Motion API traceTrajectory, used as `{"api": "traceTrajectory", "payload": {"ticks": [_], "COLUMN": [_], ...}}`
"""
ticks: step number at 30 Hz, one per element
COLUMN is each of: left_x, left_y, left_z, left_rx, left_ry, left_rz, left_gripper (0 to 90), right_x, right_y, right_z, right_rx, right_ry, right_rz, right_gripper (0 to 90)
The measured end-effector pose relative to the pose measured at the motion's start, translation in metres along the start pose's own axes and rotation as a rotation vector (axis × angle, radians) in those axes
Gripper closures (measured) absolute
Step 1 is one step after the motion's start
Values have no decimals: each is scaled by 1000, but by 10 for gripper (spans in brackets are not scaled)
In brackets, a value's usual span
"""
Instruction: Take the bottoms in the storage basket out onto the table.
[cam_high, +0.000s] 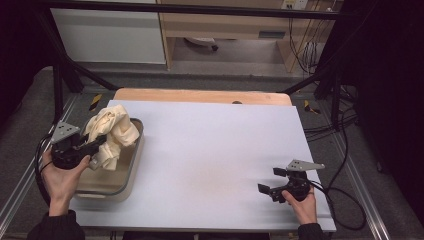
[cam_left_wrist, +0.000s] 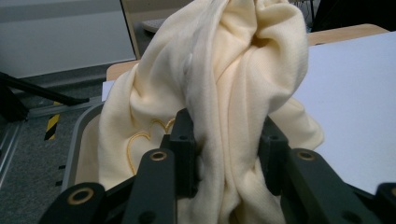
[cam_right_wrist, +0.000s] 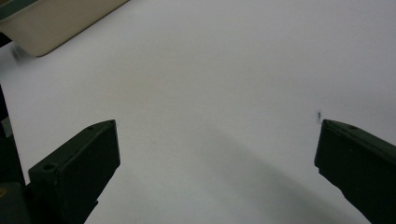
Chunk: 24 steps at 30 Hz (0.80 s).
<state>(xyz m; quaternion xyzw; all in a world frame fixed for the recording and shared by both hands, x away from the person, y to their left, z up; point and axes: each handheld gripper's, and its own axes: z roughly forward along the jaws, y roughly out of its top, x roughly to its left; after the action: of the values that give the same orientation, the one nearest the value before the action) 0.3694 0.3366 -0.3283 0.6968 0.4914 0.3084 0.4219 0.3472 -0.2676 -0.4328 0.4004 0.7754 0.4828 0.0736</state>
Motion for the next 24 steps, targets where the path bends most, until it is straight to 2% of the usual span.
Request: {"api": "traceTrajectory", "payload": {"ticks": [24], "left_x": [0], "left_y": [6], "left_z": [-14], "left_rx": [-60], "left_ry": [-6], "left_rz": [-16], "left_gripper": [659], "right_x": [0], "right_y": [0], "right_z": [0], "right_rx": [1], "right_ry": [0], "right_rz": [1], "right_gripper": [5]}}
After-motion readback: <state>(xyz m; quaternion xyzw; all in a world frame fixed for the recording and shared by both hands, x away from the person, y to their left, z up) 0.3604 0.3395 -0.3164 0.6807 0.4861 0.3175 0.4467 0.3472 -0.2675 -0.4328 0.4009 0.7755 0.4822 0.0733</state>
